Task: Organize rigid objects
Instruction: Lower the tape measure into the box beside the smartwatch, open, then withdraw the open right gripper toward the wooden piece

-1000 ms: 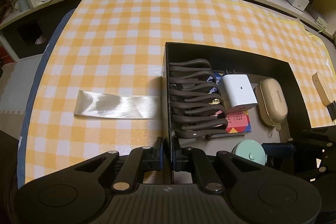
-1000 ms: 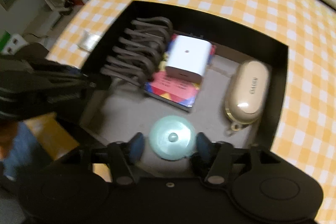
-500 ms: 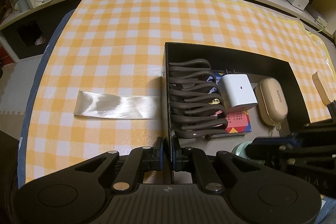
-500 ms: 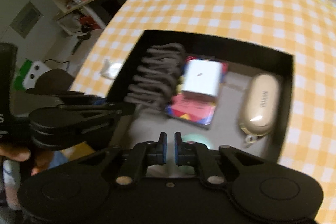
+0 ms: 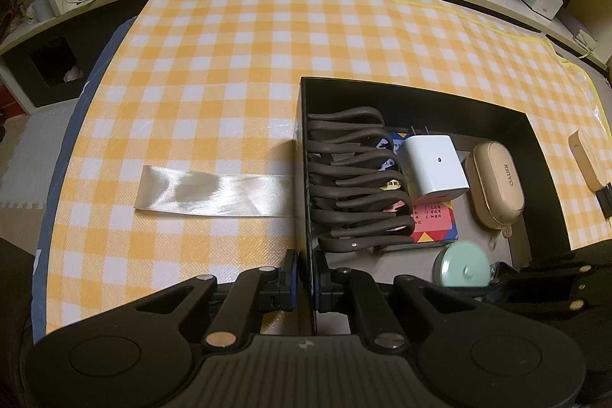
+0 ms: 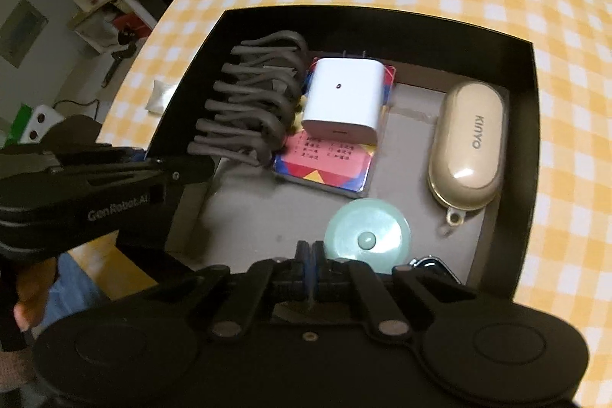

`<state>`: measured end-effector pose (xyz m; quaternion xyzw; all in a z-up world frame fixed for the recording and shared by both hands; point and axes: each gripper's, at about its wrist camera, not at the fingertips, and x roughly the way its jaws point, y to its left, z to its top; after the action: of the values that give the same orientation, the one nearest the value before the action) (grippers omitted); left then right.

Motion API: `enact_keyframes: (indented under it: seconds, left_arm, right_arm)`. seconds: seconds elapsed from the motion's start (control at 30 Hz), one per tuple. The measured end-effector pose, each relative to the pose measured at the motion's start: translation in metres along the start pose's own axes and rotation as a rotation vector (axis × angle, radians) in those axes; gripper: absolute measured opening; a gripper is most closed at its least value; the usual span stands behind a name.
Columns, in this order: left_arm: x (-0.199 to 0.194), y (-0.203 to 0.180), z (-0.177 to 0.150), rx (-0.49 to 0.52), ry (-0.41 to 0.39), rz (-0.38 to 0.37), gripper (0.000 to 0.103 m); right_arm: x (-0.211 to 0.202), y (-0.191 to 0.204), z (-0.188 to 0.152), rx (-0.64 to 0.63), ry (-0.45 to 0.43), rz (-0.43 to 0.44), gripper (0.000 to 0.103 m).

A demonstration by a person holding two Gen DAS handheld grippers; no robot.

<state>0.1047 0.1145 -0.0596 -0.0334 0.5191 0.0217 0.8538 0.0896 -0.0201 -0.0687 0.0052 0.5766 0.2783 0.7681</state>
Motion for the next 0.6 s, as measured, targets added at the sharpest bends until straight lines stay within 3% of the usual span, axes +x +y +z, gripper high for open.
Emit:
enact_keyframes:
  seconds: [0.17,0.37,0.5,0.6]
  left_arm:
    - [0.0,0.001,0.0,0.001,-0.001,0.001,0.009]
    - [0.0,0.001,0.0,0.001,-0.001,0.001,0.009]
    - [0.0,-0.001,0.0,0.001,-0.001,0.002,0.009]
    - [0.0,0.0,0.0,0.001,0.0,0.002,0.009]
  right_arm:
    - [-0.022,-0.002,0.001,0.001,-0.048,0.018,0.003]
    - [-0.055,-0.008,-0.001,-0.009,-0.119,-0.028,0.015]
    - [-0.075,-0.013,-0.006,-0.018,-0.166,-0.066,0.029]
    - [-0.088,-0.016,-0.01,-0.027,-0.202,-0.099,0.049]
